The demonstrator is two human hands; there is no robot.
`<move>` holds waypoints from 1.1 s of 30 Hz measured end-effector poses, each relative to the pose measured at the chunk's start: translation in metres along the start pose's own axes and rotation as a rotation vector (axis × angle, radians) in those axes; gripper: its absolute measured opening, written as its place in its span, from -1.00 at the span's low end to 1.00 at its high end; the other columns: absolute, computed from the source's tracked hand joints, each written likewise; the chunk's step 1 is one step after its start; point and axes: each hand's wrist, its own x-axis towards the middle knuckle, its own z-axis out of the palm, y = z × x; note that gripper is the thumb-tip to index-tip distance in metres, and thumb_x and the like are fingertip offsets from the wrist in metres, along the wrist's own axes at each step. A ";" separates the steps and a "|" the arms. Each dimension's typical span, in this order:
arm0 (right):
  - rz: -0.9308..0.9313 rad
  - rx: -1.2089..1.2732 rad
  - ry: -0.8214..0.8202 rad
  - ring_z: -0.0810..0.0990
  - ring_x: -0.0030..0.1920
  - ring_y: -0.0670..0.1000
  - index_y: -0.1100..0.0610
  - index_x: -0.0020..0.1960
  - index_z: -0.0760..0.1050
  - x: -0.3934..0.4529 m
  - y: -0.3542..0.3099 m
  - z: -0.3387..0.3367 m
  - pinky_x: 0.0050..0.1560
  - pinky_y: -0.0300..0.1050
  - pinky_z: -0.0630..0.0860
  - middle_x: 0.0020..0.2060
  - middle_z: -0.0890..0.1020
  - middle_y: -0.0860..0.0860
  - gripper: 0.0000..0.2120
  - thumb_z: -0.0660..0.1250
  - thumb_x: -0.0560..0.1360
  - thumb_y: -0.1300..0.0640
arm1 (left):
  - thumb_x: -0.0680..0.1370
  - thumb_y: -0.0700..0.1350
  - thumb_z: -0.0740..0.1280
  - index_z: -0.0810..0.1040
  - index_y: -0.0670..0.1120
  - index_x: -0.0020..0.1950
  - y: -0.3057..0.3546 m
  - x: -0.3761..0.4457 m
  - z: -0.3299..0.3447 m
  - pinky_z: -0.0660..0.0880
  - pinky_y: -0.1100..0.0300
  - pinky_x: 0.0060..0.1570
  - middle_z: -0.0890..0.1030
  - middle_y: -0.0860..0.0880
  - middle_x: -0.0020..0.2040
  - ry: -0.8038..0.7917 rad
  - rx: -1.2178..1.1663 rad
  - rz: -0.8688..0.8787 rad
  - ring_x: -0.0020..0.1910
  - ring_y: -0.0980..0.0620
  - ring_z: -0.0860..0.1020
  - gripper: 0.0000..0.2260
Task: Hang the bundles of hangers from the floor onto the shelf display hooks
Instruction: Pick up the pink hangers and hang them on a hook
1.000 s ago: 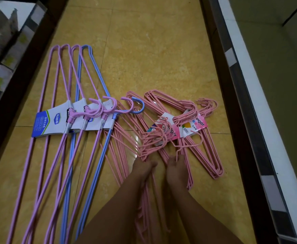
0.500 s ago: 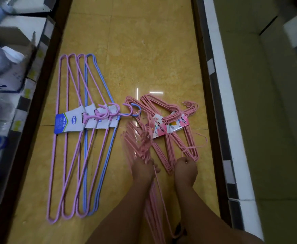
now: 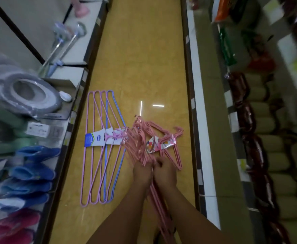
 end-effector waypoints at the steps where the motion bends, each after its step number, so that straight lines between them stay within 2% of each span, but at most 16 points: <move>1: 0.001 0.001 -0.023 0.59 0.02 0.05 0.05 0.16 0.59 -0.013 -0.017 -0.010 -0.06 -0.13 0.47 0.05 0.65 0.02 -0.75 0.21 0.56 0.14 | 0.57 -0.13 0.26 0.48 -0.22 0.22 0.015 -0.014 -0.003 0.56 0.01 -0.05 0.60 -0.24 0.10 0.003 -0.029 0.005 0.01 -0.17 0.60 -0.73; 4: -0.021 -0.058 -0.075 0.59 0.08 0.07 0.00 0.23 0.55 -0.043 -0.061 -0.042 -0.10 -0.16 0.40 0.12 0.63 0.01 -0.71 0.19 0.57 0.13 | 0.60 -0.11 0.24 0.48 -0.15 0.26 0.059 -0.052 -0.012 0.55 0.09 -0.12 0.61 -0.18 0.11 -0.016 -0.175 0.004 0.02 -0.14 0.60 -0.74; 7: -0.120 0.019 -0.156 0.59 0.05 0.05 0.07 0.26 0.54 -0.067 -0.101 -0.071 -0.14 -0.22 0.42 0.11 0.64 0.05 -0.67 0.17 0.55 0.20 | 0.55 0.04 0.34 0.38 -0.07 0.25 0.101 -0.085 -0.023 0.53 -0.10 0.12 0.56 -0.10 0.18 -0.052 -0.289 -0.026 0.09 -0.14 0.58 -0.65; 9: -0.121 0.083 -0.262 0.60 -0.06 0.02 0.07 0.15 0.59 -0.080 -0.124 -0.078 -0.22 -0.26 0.41 -0.04 0.67 0.04 -0.71 0.20 0.50 0.15 | 0.51 0.06 0.38 0.36 -0.13 0.28 0.123 -0.096 -0.029 0.51 -0.14 0.15 0.54 -0.13 0.22 -0.036 -0.322 -0.019 0.13 -0.16 0.57 -0.55; 11: -0.013 0.140 -0.413 0.57 -0.23 -0.03 0.06 -0.01 0.56 -0.093 -0.145 -0.088 -0.34 -0.30 0.40 -0.24 0.61 -0.01 -0.80 0.19 0.47 0.13 | 0.56 0.03 0.31 0.44 -0.16 0.23 0.141 -0.107 -0.041 0.54 -0.09 0.08 0.59 -0.15 0.12 -0.049 -0.364 -0.005 0.04 -0.15 0.59 -0.66; 13: 0.084 0.159 -0.577 0.46 -0.35 -0.05 0.06 -0.09 0.46 -0.107 -0.164 -0.100 -0.41 -0.27 0.36 -0.36 0.48 -0.01 -0.84 0.15 0.44 0.25 | 0.60 0.01 0.23 0.50 -0.09 0.18 0.157 -0.120 -0.054 0.51 -0.03 -0.02 0.60 -0.15 -0.02 -0.073 -0.390 0.002 -0.10 -0.10 0.58 -0.76; 15: 0.073 0.097 -0.653 0.42 -0.39 -0.02 0.07 -0.11 0.40 -0.118 -0.182 -0.108 -0.40 -0.22 0.35 -0.40 0.42 0.03 -0.79 0.12 0.41 0.34 | 0.57 0.09 0.25 0.52 -0.03 0.12 0.165 -0.128 -0.066 0.48 -0.04 0.00 0.60 -0.15 -0.03 -0.108 -0.377 -0.010 -0.09 -0.11 0.57 -0.75; 18: -0.098 -0.146 -0.567 0.46 -0.35 0.00 0.11 0.04 0.38 -0.132 -0.204 -0.098 -0.27 -0.16 0.42 -0.30 0.46 0.06 -0.79 0.13 0.46 0.31 | 0.34 0.20 0.34 0.55 -0.09 0.14 0.167 -0.131 -0.084 0.50 -0.05 0.05 0.63 -0.15 0.02 -0.146 -0.348 -0.023 0.00 -0.14 0.58 -0.50; 20: -0.255 -0.384 -0.400 0.59 -0.03 0.10 0.13 0.23 0.35 -0.141 -0.211 -0.082 -0.02 -0.07 0.46 -0.01 0.58 0.11 -0.72 0.19 0.52 0.18 | 0.43 0.11 0.29 0.59 -0.15 -0.01 0.174 -0.144 -0.100 0.46 0.11 -0.11 0.61 -0.15 -0.11 -0.166 -0.305 -0.020 -0.13 -0.10 0.56 -0.64; 22: -0.373 -0.587 -0.176 0.54 0.19 0.15 0.14 0.27 0.35 -0.154 -0.214 -0.075 0.08 -0.04 0.44 0.17 0.56 0.13 -0.71 0.14 0.56 0.15 | 0.54 0.00 0.21 0.56 -0.08 -0.17 0.181 -0.161 -0.119 0.39 0.21 -0.30 0.58 -0.08 -0.24 -0.245 -0.254 0.015 -0.29 -0.01 0.54 -0.78; 24: -0.464 -0.715 -0.027 0.54 0.21 0.14 0.10 0.24 0.40 -0.163 -0.216 -0.076 0.09 -0.06 0.45 0.18 0.57 0.11 -0.74 0.13 0.57 0.17 | 0.52 -0.07 0.20 0.52 -0.04 -0.21 0.186 -0.168 -0.140 0.40 0.25 -0.38 0.53 -0.02 -0.30 -0.313 -0.163 0.076 -0.38 0.08 0.50 -0.83; 26: -0.482 -0.764 0.042 0.56 0.19 0.13 0.07 0.19 0.47 -0.166 -0.222 -0.079 0.10 -0.09 0.46 0.17 0.59 0.09 -0.75 0.15 0.55 0.17 | 0.46 -0.17 0.24 0.58 -0.08 -0.15 0.185 -0.172 -0.169 0.52 0.18 -0.23 0.58 -0.03 -0.23 -0.325 -0.098 0.121 -0.28 0.06 0.54 -0.88; 28: -0.486 -0.785 0.047 0.58 0.16 0.11 0.06 0.14 0.51 -0.168 -0.228 -0.082 0.08 -0.11 0.47 0.13 0.61 0.07 -0.78 0.22 0.52 0.12 | 0.45 -0.30 0.24 0.56 -0.10 -0.17 0.177 -0.166 -0.201 0.53 0.13 -0.13 0.61 -0.08 -0.18 -0.110 0.037 0.201 -0.23 0.02 0.57 -0.85; 30: -0.523 -0.814 0.005 0.59 0.14 0.11 0.04 0.11 0.52 -0.171 -0.236 -0.082 0.05 -0.12 0.48 0.10 0.62 0.05 -0.77 0.27 0.47 0.05 | 0.39 -0.23 0.33 0.50 -0.04 0.00 0.174 -0.157 -0.230 0.51 0.07 0.07 0.58 -0.12 0.06 0.223 0.336 0.328 0.01 -0.08 0.56 -0.78; 31: -0.550 -0.831 -0.019 0.59 0.13 0.11 0.04 0.10 0.52 -0.174 -0.241 -0.081 0.04 -0.12 0.48 0.09 0.62 0.06 -0.76 0.28 0.46 0.03 | 0.35 -0.11 0.41 0.43 -0.04 0.22 0.175 -0.156 -0.240 0.43 0.01 0.23 0.48 -0.15 0.25 0.325 0.517 0.375 0.22 -0.14 0.47 -0.55; 33: -0.642 -0.870 -0.068 0.58 0.12 0.14 0.04 0.09 0.53 -0.180 -0.255 -0.074 0.03 -0.12 0.47 0.08 0.62 0.07 -0.75 0.26 0.43 0.06 | 0.31 0.19 0.47 0.02 -0.05 0.54 0.179 -0.155 -0.259 0.09 -0.08 0.45 0.08 -0.14 0.54 0.387 0.831 0.378 0.50 -0.17 0.11 -0.04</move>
